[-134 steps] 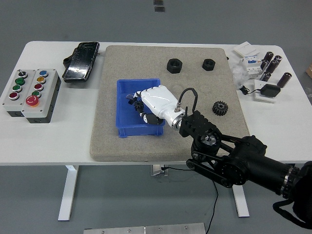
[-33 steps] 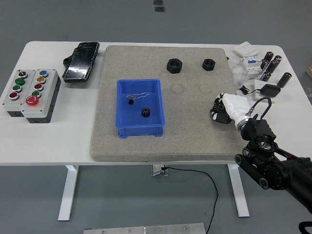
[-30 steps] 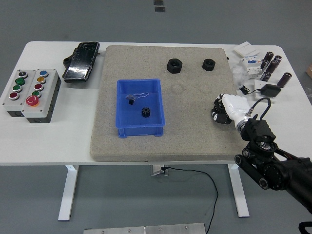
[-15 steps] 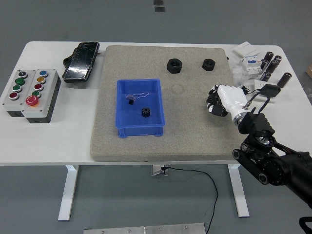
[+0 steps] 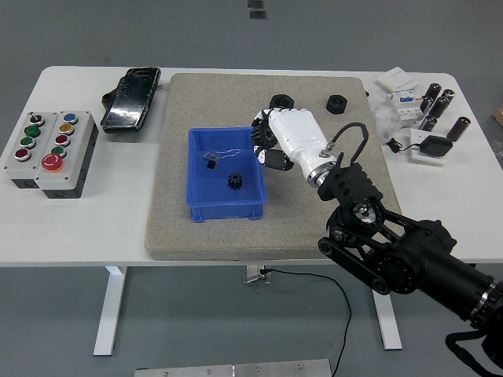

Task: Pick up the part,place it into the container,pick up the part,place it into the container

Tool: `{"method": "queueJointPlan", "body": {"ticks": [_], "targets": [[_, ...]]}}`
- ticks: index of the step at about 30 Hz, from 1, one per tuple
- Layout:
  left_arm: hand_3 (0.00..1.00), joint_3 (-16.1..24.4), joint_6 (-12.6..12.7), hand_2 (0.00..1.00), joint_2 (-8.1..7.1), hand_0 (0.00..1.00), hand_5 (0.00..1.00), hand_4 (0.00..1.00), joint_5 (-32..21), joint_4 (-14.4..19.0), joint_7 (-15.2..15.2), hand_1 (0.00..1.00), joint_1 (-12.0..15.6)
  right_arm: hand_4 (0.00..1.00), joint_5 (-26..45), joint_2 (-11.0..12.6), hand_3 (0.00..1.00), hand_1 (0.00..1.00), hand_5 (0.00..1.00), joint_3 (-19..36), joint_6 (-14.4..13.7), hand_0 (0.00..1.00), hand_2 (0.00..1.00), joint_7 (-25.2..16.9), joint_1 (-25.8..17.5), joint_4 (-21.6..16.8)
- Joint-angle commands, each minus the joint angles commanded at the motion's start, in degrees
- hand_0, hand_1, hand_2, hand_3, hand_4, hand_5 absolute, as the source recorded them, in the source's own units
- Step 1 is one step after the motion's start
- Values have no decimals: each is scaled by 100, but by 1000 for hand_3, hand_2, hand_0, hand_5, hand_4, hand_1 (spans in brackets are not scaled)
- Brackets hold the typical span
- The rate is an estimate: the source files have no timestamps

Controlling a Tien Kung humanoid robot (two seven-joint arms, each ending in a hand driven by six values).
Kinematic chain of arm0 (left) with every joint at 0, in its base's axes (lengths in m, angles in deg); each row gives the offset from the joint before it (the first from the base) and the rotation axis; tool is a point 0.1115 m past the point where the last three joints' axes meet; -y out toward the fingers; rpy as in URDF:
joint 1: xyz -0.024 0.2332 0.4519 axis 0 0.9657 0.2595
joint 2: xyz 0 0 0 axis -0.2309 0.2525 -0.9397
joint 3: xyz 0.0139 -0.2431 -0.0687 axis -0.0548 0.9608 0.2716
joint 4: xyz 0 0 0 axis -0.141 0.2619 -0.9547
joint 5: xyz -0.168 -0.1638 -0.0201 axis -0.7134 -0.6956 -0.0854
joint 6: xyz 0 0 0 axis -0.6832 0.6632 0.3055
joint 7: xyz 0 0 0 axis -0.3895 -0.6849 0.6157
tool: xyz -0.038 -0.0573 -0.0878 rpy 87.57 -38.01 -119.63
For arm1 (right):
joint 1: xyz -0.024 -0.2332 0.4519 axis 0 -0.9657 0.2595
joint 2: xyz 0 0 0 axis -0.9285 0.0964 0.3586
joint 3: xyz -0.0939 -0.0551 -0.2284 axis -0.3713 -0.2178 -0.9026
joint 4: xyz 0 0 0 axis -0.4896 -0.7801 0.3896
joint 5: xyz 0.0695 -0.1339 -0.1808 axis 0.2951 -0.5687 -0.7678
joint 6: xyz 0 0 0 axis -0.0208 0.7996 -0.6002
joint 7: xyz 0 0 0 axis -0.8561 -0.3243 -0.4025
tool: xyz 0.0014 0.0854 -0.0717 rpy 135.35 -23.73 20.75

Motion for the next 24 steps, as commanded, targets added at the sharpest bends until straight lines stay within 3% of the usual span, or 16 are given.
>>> {"method": "queueJointPlan", "body": {"ticks": [2, 3, 8, 9, 14, 15, 20, 21, 24], "targets": [[684, 0, -2, 645, -1, 676, 289, 713, 2, 0, 7, 685, 2, 452, -38, -92, 602, 576, 2, -179, 17, 448, 570, 8, 100, -41], [684, 0, -4, 645, -2, 676, 289, 714, 4, 0, 10, 685, 1, 503, -50, -126, 616, 577, 2, -255, 24, 444, 580, 11, 146, -50], [684, -22, -9, 645, -8, 676, 289, 714, -11, 0, -1, 685, -18, 503, -31, -200, 616, 577, 2, -571, 48, 444, 580, 7, 326, -23], [684, -23, -10, 645, -9, 676, 290, 715, -10, 0, -1, 685, -18, 644, -24, -204, 642, 570, 41, -608, 51, 414, 591, 6, 339, -14], [684, -22, -15, 645, -7, 676, 290, 715, 6, 0, 17, 685, 0, 644, 28, -263, 642, 570, 41, -805, 62, 414, 591, -13, 423, 132], [684, -24, -15, 645, -7, 676, 291, 714, 4, 0, 17, 685, 0, 529, 37, -276, 665, 567, 176, -854, 75, 408, 614, -16, 442, 181], [684, -34, -14, 645, -12, 676, 291, 714, -6, 0, 6, 685, -15, 529, 93, -307, 665, 567, 176, -1069, 107, 408, 614, -15, 486, 375], [683, -28, -15, 644, -11, 676, 292, 715, 2, 0, 7, 685, -17, 532, 104, -314, 674, 594, 264, -1099, 101, 420, 663, -7, 486, 404], [683, -20, -18, 644, -8, 676, 292, 715, 21, 0, 12, 685, -20, 532, 111, -336, 674, 594, 264, -1148, 60, 420, 663, 14, 478, 452]]}}
